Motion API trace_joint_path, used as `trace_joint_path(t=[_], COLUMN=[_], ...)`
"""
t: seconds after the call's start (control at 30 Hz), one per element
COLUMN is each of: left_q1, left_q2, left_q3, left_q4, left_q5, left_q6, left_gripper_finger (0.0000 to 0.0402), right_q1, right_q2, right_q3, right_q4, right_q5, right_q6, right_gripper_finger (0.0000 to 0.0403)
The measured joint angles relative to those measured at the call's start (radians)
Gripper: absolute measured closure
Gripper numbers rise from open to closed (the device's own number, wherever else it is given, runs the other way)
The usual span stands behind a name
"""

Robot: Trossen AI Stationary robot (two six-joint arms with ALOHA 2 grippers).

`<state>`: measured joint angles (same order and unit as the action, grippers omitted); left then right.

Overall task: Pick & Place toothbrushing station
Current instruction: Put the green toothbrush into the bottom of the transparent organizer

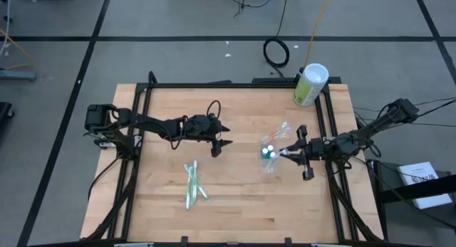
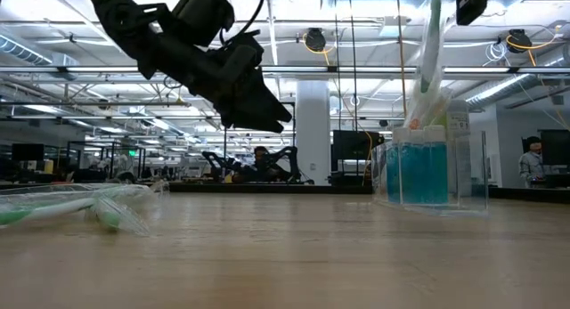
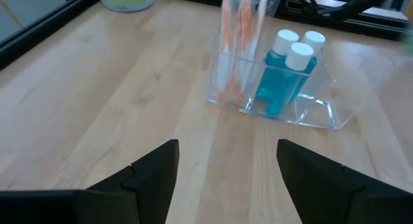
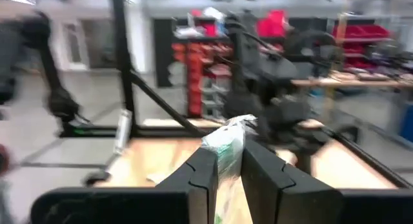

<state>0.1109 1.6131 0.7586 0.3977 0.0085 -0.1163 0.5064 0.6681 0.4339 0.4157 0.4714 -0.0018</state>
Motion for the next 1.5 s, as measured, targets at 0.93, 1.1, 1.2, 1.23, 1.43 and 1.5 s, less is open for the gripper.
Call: trace_joint_path(t=[0.93, 1.1, 1.2, 1.23, 1.43, 1.5], left_q1=[-0.022, -0.022, -0.022, -0.022, -0.022, -0.022], left_q2=[0.0, 0.0, 0.0, 0.0, 0.0, 0.0], left_q3=[0.0, 0.0, 0.0, 0.0, 0.001, 0.001], left_q4=[0.019, 0.019, 0.019, 0.019, 0.019, 0.019], left_q5=[-0.01, -0.01, -0.01, -0.01, -0.011, -0.011], left_q6=[-0.006, -0.006, -0.006, -0.006, -0.004, -0.003], left_gripper_finger=[0.0135, 0.0135, 0.0135, 0.0135, 0.0135, 0.0135], right_q1=[-0.001, -0.002, -0.002, -0.003, -0.022, -0.033], right_q2=[0.158, 0.205, 0.227, 0.233, 0.256, 0.266], right_q3=[0.0, 0.0, 0.0, 0.0, 0.0, 0.0], right_q4=[-0.054, -0.018, -0.017, -0.017, -0.016, -0.016], right_q5=[0.057, 0.069, 0.14, 0.162, 0.208, 0.209], right_q6=[0.164, 0.164, 0.166, 0.166, 0.166, 0.166], right_gripper_finger=[0.0353, 0.0353, 0.0353, 0.0353, 0.0353, 0.0353])
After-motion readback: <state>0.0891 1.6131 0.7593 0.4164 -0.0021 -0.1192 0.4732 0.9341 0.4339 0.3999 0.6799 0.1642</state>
